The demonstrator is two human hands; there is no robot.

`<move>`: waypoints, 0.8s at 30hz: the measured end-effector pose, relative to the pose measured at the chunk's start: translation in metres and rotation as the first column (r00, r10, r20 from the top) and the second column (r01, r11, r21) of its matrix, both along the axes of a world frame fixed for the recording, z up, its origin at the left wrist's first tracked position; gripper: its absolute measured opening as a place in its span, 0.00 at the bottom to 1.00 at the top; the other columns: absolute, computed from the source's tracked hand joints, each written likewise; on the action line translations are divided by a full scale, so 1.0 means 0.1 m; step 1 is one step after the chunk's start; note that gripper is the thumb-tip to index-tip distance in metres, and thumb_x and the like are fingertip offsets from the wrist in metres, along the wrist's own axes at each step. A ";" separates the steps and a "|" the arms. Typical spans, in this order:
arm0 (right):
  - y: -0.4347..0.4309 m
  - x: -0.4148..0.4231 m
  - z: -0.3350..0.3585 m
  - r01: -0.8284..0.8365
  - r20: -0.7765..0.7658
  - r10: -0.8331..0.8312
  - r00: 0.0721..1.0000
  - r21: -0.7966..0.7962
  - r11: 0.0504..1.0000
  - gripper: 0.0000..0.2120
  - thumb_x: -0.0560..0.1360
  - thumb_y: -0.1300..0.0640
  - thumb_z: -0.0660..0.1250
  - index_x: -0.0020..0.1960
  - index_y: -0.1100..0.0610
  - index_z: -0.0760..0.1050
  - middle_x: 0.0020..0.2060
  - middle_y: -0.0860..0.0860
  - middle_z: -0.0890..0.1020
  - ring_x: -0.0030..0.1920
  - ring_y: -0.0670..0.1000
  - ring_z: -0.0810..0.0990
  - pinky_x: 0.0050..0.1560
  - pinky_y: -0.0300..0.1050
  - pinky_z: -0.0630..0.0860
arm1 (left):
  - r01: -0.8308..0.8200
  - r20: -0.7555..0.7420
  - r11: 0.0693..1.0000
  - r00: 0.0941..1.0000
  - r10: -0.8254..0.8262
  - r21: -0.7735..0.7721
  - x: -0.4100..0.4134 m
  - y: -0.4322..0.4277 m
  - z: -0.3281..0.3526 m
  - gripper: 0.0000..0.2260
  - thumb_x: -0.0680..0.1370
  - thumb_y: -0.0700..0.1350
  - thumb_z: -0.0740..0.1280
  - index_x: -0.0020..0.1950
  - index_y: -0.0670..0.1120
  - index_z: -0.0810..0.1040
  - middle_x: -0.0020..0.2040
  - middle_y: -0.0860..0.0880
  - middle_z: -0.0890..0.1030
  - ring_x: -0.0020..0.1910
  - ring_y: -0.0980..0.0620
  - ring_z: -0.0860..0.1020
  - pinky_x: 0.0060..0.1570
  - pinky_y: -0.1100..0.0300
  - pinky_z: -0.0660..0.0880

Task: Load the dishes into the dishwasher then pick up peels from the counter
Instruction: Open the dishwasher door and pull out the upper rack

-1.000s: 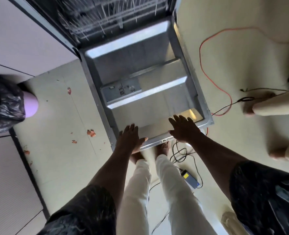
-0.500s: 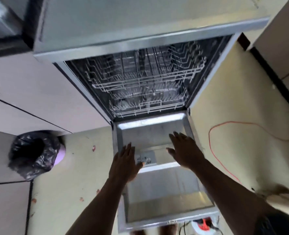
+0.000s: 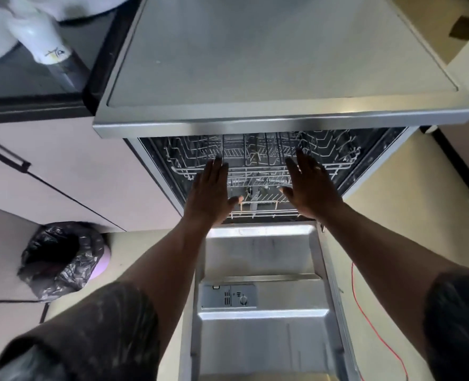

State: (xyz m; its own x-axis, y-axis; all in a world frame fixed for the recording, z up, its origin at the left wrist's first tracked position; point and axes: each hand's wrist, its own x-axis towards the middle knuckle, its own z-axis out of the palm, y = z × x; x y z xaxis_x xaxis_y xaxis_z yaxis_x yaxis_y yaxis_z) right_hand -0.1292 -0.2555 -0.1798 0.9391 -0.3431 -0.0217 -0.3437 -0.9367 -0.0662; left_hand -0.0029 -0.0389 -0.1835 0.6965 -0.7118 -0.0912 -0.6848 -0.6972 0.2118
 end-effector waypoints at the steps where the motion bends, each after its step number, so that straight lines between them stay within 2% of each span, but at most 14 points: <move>1: -0.05 0.05 -0.01 0.011 -0.032 -0.011 0.999 -0.004 1.000 0.36 0.81 0.44 0.63 0.82 0.58 0.53 0.81 0.61 0.51 0.80 0.64 0.54 0.76 0.62 0.58 | -0.001 0.002 1.000 1.000 0.001 0.022 0.07 -0.07 0.00 0.42 0.80 0.61 0.63 0.83 0.45 0.44 0.83 0.46 0.40 0.82 0.45 0.40 0.80 0.46 0.46; 5: -0.17 0.13 -0.13 0.029 -0.142 -0.031 0.989 -0.012 0.999 0.36 0.82 0.44 0.61 0.82 0.55 0.49 0.81 0.57 0.52 0.80 0.60 0.53 0.77 0.62 0.55 | 0.017 -0.022 0.986 1.000 -0.013 0.168 0.24 -0.22 -0.15 0.44 0.79 0.61 0.66 0.83 0.45 0.43 0.83 0.45 0.44 0.82 0.44 0.44 0.80 0.45 0.49; 9: -0.21 0.11 -0.22 0.022 -0.157 -0.020 0.987 0.011 1.000 0.36 0.81 0.49 0.64 0.82 0.54 0.49 0.81 0.55 0.57 0.80 0.58 0.55 0.76 0.62 0.58 | 0.003 0.050 0.986 0.999 -0.011 0.167 0.24 -0.23 -0.25 0.45 0.77 0.58 0.70 0.83 0.45 0.47 0.83 0.44 0.53 0.81 0.43 0.52 0.79 0.44 0.53; 12: -0.23 0.10 -0.22 0.036 -0.166 -0.034 0.985 0.006 0.999 0.34 0.81 0.53 0.63 0.82 0.54 0.50 0.80 0.55 0.58 0.80 0.58 0.55 0.76 0.62 0.59 | 0.007 0.043 0.981 0.999 -0.015 0.192 0.20 -0.24 -0.22 0.45 0.76 0.58 0.71 0.83 0.45 0.47 0.82 0.44 0.54 0.81 0.43 0.52 0.79 0.44 0.53; 18: -0.17 -0.01 -0.22 0.035 -0.215 -0.032 0.976 0.011 0.999 0.34 0.81 0.53 0.62 0.82 0.53 0.50 0.80 0.54 0.59 0.80 0.58 0.55 0.75 0.62 0.60 | -0.008 0.023 0.977 1.000 0.003 0.212 0.04 -0.17 -0.22 0.45 0.77 0.59 0.69 0.83 0.46 0.45 0.83 0.45 0.52 0.82 0.44 0.50 0.79 0.44 0.52; 24: -0.03 -0.23 -0.25 0.051 -0.198 -0.049 0.979 0.004 0.999 0.34 0.81 0.54 0.60 0.82 0.54 0.48 0.80 0.54 0.58 0.80 0.59 0.55 0.74 0.62 0.63 | -0.014 0.029 0.982 1.000 0.009 0.191 -0.17 -0.04 -0.27 0.48 0.75 0.57 0.72 0.83 0.46 0.44 0.83 0.46 0.51 0.82 0.44 0.49 0.79 0.44 0.51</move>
State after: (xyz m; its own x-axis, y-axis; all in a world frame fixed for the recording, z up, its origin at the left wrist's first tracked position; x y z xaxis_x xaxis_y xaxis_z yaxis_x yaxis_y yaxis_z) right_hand -0.1518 -0.2587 -0.2047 0.8978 -0.3881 -0.2083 -0.3969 -0.9179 -0.0004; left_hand -0.0197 -0.0427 -0.2105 0.7088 -0.6749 -0.2054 -0.6801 -0.7310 0.0550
